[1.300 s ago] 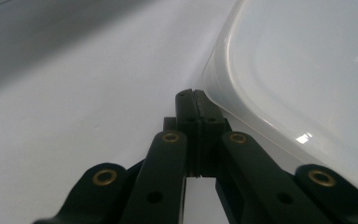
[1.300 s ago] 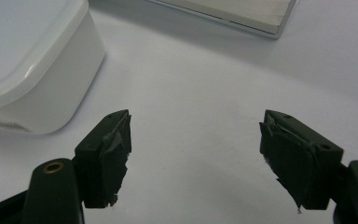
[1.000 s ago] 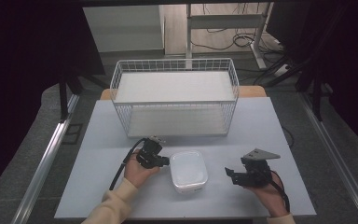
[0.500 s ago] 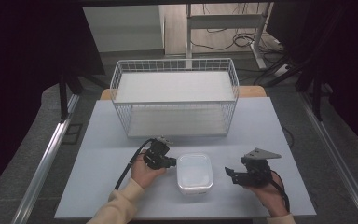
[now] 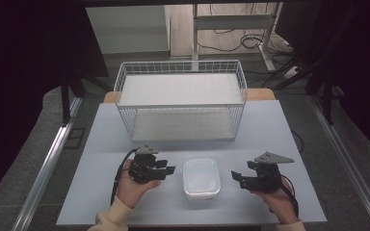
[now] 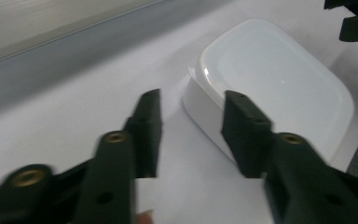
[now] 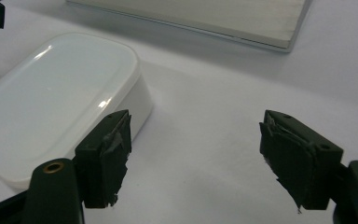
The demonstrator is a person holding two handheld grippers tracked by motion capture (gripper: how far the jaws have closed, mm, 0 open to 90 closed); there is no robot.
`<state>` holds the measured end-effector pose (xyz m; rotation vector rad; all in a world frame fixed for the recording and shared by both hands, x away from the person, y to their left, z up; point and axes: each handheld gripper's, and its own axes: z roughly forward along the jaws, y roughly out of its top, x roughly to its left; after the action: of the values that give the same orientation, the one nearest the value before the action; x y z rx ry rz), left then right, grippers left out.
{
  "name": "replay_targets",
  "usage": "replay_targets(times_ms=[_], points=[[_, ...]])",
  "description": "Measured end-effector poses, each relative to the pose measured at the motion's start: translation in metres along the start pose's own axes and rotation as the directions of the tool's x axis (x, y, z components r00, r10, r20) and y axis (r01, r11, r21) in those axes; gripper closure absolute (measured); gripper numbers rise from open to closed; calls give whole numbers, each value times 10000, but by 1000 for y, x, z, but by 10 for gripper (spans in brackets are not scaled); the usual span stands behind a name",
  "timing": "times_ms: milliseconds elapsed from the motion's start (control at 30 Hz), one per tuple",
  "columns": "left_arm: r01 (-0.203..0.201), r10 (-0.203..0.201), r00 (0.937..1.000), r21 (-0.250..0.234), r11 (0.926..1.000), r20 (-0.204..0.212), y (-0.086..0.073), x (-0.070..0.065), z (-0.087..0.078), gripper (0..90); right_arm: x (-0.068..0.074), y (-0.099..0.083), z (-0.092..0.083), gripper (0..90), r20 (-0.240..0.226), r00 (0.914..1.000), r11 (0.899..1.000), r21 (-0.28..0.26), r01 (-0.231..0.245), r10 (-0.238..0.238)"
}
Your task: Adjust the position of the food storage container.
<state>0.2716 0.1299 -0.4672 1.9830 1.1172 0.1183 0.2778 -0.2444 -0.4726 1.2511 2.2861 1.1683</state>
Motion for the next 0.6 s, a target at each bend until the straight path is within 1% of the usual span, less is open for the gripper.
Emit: replay_targets(times_ms=[133,233,267,300,333,367,433,533,600], points=[[313,-315,9995,-213,9993,-51,-10,-1,-11,430,1,2,-1,266,-305,9994,9999,-58,-144,142],[544,-546,9985,-297,9981,-86,-16,3,-19,377,2,3,-1,267,-425,9989,9997,-56,-221,218],[606,-608,9981,-331,9976,-39,-16,5,-21,365,2,3,-1,267,-463,9987,9997,-56,-224,221],[606,-608,9981,-331,9976,-39,-16,5,-21,359,2,3,-1,267,-463,9987,9997,-56,-224,221],[804,-806,9967,-396,9960,-17,-17,8,-24,356,2,2,-1,267,-475,9986,9997,-47,-247,245],[804,-806,9967,-396,9960,-17,-17,8,-24,355,2,2,-1,267,-475,9986,9997,-47,-247,245],[947,-941,9954,-361,9949,172,-18,11,-25,354,1,2,0,267,-521,9983,9996,-35,-273,270],[986,-981,9950,-246,9948,213,-19,13,-22,351,1,3,0,271,-632,9976,9996,34,-292,294],[1061,-1053,9939,-227,9941,344,-19,13,-20,351,1,3,0,271,-662,9974,9996,60,-271,275]])
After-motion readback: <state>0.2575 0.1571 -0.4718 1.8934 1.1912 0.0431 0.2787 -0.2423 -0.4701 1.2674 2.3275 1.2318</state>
